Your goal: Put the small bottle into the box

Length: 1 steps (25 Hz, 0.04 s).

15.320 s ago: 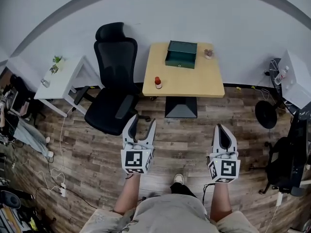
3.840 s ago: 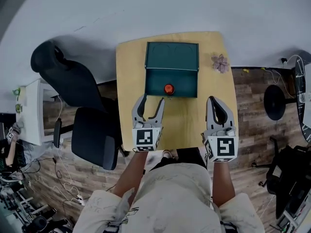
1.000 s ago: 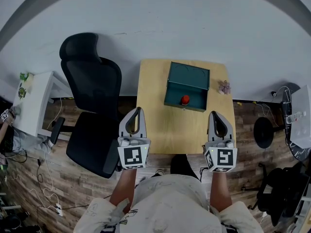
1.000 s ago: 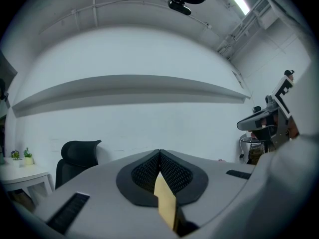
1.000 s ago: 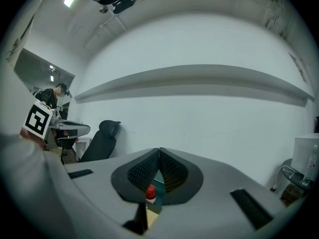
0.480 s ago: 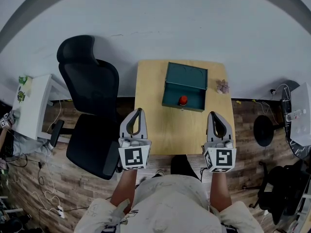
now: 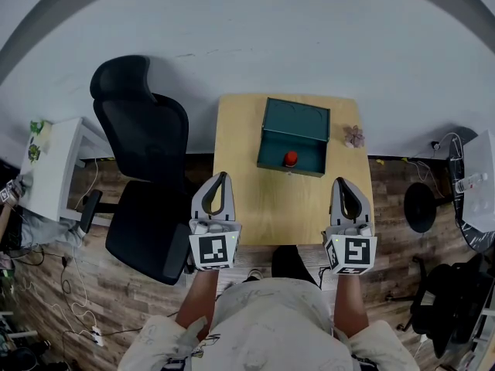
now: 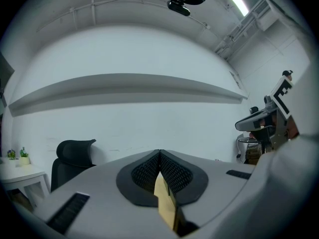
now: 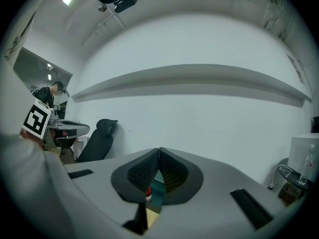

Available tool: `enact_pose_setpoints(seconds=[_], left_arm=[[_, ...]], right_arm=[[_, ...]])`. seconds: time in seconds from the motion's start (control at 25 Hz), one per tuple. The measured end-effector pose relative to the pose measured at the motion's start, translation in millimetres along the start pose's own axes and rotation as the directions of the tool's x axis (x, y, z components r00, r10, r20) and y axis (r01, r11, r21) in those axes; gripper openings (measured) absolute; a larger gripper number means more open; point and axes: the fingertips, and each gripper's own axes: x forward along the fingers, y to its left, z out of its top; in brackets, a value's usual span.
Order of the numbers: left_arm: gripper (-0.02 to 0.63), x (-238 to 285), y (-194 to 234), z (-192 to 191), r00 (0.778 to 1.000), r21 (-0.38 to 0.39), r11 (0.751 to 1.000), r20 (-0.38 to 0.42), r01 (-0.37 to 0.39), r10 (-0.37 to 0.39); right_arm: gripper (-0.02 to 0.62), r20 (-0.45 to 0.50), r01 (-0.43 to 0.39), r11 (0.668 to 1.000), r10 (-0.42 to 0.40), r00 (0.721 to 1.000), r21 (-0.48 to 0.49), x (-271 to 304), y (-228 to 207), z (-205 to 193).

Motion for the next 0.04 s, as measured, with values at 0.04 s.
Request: enact_pose_setpoints(seconds=[0.04], left_arm=[[0.008, 0.0, -0.7, -0.6, 1.0, -0.002, 1.0, -0.003, 0.0, 0.0]], right_arm=[[0.015, 0.0, 0.0, 1.0, 0.0, 1.0, 0.0, 0.1, -0.6, -0.4]])
